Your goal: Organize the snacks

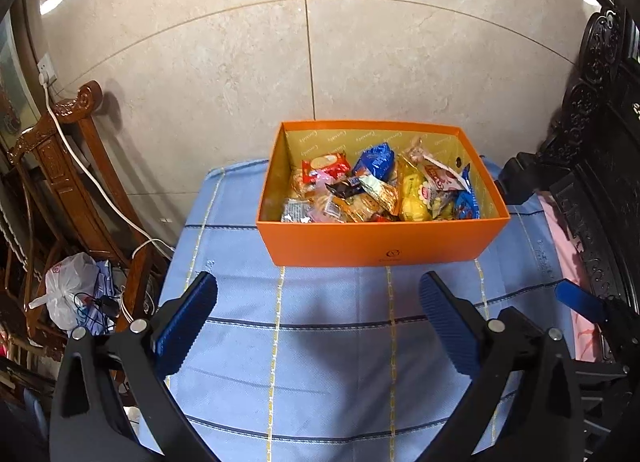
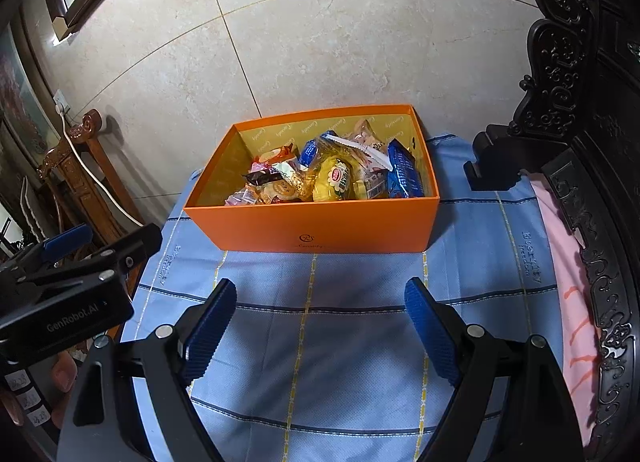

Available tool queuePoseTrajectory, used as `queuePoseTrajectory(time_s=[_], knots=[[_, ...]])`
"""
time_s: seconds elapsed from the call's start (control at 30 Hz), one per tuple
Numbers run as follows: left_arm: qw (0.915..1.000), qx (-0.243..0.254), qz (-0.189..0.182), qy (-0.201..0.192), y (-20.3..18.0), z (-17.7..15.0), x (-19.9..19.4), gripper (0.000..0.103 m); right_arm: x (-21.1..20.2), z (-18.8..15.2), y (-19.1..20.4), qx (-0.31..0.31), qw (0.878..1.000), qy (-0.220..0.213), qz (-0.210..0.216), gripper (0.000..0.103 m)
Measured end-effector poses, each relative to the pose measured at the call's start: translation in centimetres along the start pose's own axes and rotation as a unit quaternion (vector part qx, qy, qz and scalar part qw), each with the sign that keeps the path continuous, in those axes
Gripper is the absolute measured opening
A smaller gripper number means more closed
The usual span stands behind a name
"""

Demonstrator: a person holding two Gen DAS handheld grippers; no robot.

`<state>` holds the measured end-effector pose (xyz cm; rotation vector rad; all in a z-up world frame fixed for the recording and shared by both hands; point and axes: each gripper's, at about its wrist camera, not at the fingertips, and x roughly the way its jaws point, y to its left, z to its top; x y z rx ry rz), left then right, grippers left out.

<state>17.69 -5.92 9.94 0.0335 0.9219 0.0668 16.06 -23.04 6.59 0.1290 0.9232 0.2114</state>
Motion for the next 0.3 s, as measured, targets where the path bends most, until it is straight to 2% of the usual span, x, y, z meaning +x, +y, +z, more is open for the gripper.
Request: queuePoseTrajectory(time_s=[0.3], knots=[[0.9998,-0.012,-0.011,0.015,0.09,-0.06,0.35,0.099,-0.02,-0.03,0.08,0.000,1.000,-0.001,0.000,0.086]])
